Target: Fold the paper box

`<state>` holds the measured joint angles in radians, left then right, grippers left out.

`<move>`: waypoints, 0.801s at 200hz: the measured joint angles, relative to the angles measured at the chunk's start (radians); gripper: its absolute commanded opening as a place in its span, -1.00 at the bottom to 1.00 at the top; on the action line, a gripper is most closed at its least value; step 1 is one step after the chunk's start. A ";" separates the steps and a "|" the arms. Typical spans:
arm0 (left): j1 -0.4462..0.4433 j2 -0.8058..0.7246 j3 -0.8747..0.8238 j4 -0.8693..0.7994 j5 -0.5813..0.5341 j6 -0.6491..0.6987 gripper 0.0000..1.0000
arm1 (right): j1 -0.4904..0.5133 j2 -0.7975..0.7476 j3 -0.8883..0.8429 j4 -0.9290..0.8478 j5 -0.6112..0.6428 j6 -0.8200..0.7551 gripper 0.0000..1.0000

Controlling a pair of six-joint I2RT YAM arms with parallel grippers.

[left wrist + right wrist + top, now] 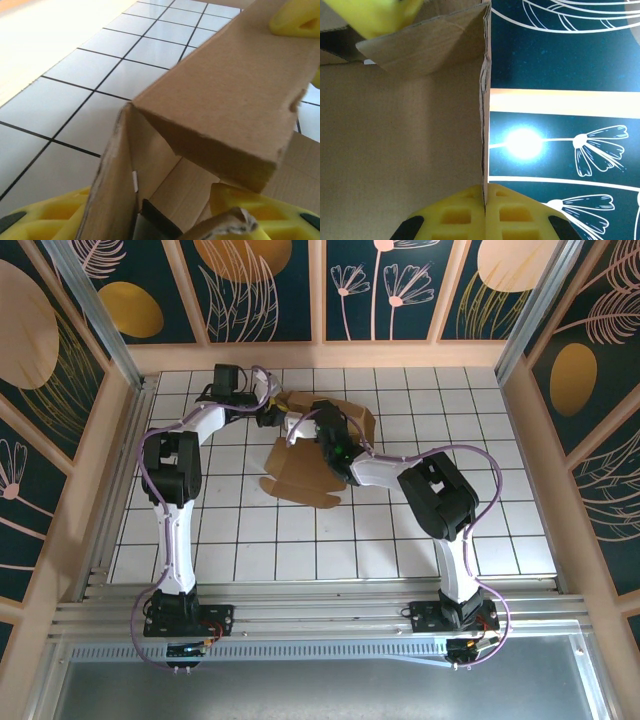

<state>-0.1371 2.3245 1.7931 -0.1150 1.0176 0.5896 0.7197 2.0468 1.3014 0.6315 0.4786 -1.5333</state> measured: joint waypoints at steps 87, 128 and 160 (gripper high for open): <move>0.002 0.021 0.166 -0.422 -0.035 0.282 0.32 | -0.002 0.015 0.060 -0.066 0.018 0.048 -0.88; 0.003 0.038 0.219 -0.525 -0.032 0.307 0.28 | -0.004 0.019 0.072 -0.072 0.023 0.050 -0.89; 0.002 0.044 0.219 -0.532 -0.052 0.298 -0.02 | 0.000 0.026 0.072 -0.074 0.026 0.045 -0.89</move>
<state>-0.1349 2.3688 2.0125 -0.6472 0.9657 0.8871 0.7200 2.0731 1.3739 0.5579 0.5045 -1.4879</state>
